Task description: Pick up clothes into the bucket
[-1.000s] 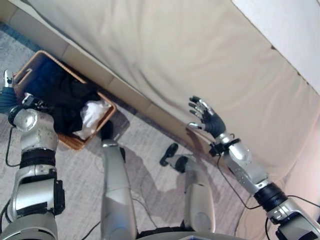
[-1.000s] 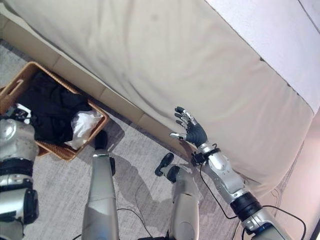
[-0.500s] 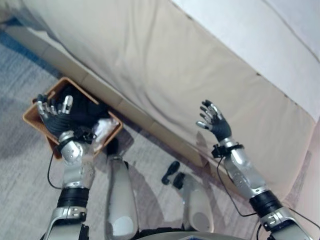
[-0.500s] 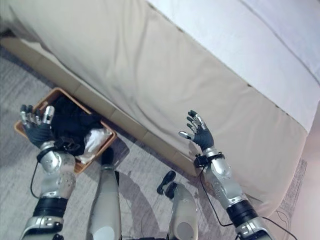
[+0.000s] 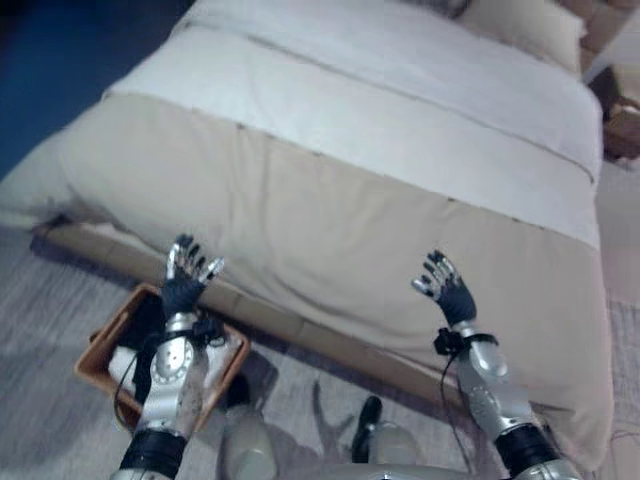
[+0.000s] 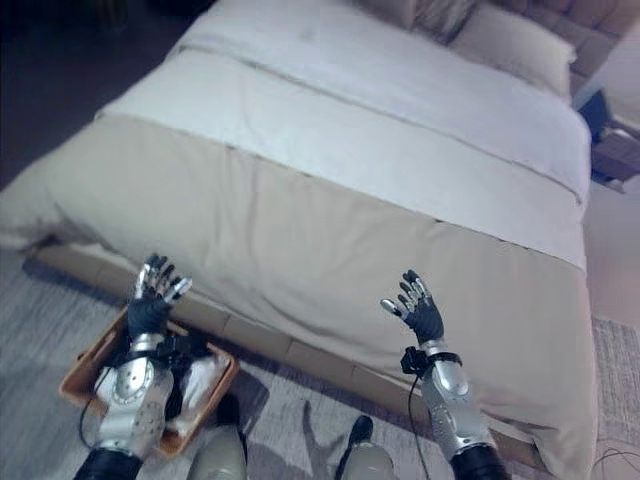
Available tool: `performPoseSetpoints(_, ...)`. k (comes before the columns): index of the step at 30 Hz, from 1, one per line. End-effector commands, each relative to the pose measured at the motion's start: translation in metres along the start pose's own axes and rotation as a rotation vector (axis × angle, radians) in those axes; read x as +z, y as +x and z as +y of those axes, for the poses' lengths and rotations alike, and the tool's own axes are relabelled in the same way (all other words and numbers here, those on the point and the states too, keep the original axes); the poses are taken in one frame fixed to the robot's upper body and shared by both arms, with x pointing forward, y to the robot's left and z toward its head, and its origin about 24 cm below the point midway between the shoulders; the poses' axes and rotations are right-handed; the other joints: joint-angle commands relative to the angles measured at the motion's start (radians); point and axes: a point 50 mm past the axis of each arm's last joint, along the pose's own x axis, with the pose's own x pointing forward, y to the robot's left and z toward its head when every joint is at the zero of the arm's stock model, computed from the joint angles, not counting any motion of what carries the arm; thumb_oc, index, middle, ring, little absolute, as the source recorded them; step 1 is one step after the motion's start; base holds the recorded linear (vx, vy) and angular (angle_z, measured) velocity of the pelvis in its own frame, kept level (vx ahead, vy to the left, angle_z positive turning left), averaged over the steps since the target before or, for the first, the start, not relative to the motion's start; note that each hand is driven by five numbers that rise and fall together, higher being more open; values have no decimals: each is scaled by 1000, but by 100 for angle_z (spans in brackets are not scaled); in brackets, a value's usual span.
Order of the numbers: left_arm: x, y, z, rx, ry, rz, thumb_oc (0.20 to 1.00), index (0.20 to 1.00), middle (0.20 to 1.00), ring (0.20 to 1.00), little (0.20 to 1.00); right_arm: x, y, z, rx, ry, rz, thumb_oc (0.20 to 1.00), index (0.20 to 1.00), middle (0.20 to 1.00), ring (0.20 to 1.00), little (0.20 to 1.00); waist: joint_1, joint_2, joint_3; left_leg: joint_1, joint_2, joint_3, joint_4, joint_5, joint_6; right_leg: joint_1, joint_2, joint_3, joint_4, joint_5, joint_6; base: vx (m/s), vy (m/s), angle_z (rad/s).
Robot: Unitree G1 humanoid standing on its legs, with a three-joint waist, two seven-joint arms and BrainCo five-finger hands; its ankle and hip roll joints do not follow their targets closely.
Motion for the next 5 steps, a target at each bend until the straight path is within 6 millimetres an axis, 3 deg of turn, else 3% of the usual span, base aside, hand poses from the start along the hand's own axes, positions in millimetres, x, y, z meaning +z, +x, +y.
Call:
performPoseSetpoints(1, 2, -1, -9, -67, 31, -34, 1000, 1000, 1000, 1000, 1000, 18, 1, -7, -27, -39, -115, 1000, 1000, 1000, 1000, 1000, -25, 18, -44, 23, -4, 11, -130, 75, 23, -12, -23, -23, -7, 64, 59, 56, 7, -25)
performPoseSetpoints(5, -10, -9, -12, -74, 33, 21, 1000, 1000, 1000, 1000, 1000, 2, -10, -9, -46, -20, -57, 1000, 1000, 1000, 1000, 1000, -50, 34, -83, 68, -7, 32, -173, 83, 17, 13, -17, -16, -36, 67, 61, 19, -12, -7)
